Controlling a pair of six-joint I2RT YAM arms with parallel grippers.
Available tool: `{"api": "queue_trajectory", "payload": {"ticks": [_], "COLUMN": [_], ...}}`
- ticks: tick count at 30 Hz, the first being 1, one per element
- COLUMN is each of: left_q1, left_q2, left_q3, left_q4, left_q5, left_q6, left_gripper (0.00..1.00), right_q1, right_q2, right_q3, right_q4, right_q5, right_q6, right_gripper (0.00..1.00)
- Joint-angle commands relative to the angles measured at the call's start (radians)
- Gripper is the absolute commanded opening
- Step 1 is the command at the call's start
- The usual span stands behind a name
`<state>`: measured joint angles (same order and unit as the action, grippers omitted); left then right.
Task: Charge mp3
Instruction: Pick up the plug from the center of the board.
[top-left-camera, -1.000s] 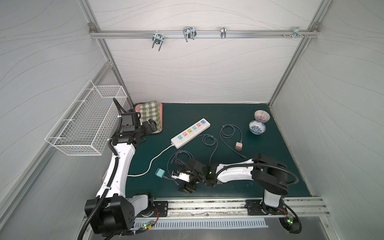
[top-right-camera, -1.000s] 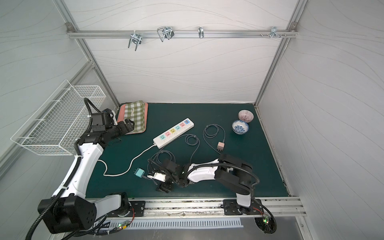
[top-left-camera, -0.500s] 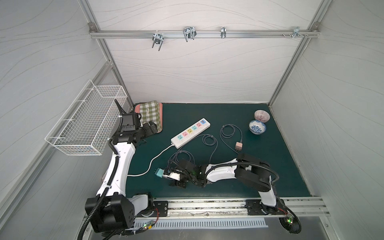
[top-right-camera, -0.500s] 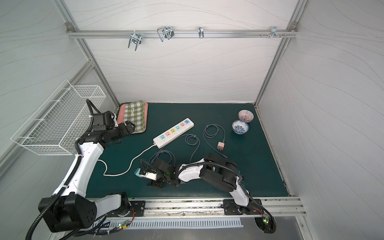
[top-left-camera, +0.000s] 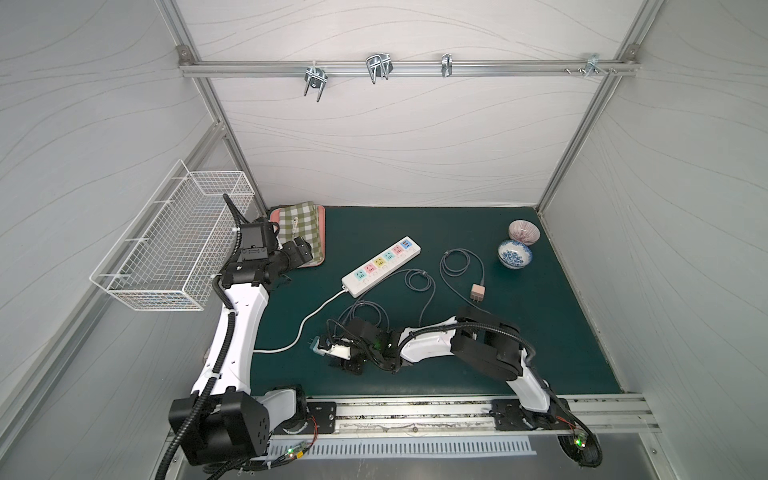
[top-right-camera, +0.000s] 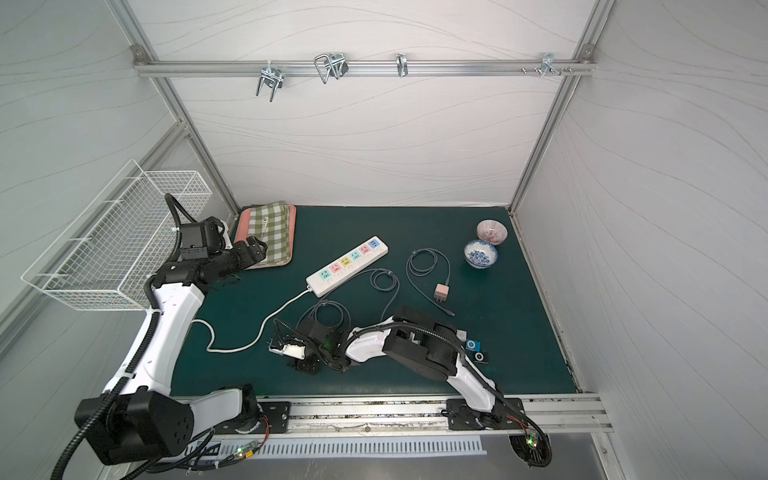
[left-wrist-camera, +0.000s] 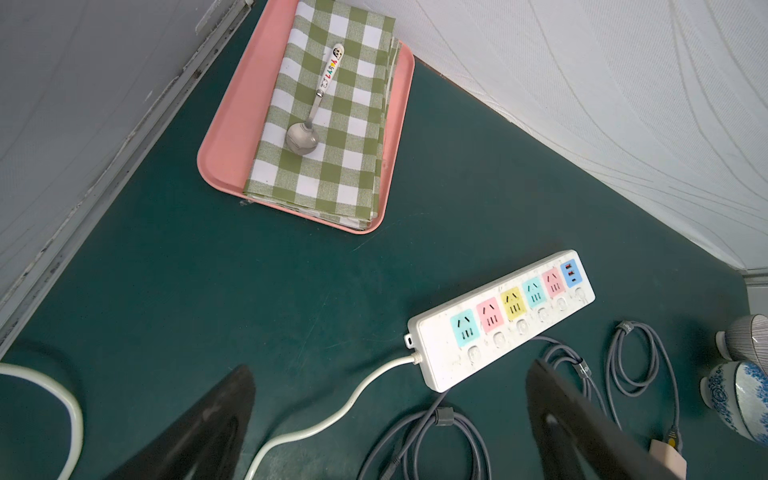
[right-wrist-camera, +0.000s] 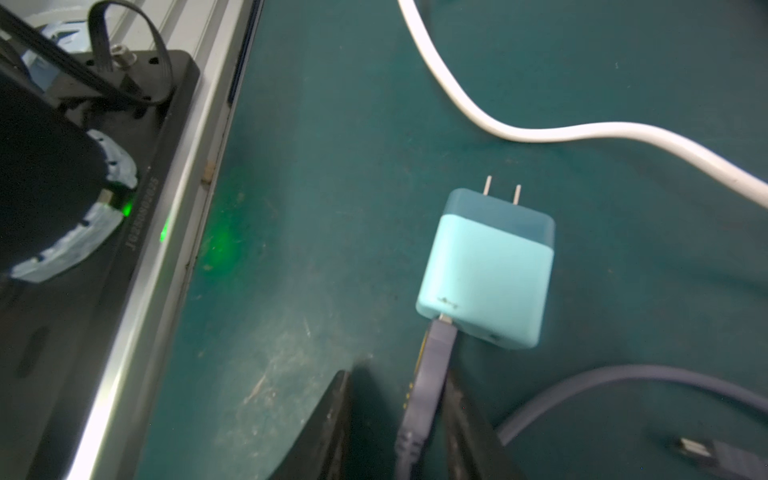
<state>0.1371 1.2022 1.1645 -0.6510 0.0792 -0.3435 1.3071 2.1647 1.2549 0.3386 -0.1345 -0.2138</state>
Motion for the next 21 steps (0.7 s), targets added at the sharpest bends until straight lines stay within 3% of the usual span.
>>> {"api": "queue_trajectory", "payload": {"ticks": [1,21], "left_q1": [0.006,0.006], "left_q2": [0.014,0.070], "left_q3": [0.042,0.111], "left_q4": [0.014,0.061], "left_q5": [-0.012,0.012], "left_q6": [0.001,0.077], "left_gripper": [0.96,0.92], "right_q1": [-0.016,-0.067], "right_q2": [0.030,-0.109], "right_q3": [0.008,-0.068], "right_q4": [-0.015,-0.031], "right_q5": [0.017,-0.034], "right_q6": [-0.024,-0.116], "right_gripper": [0.31,0.05]}}
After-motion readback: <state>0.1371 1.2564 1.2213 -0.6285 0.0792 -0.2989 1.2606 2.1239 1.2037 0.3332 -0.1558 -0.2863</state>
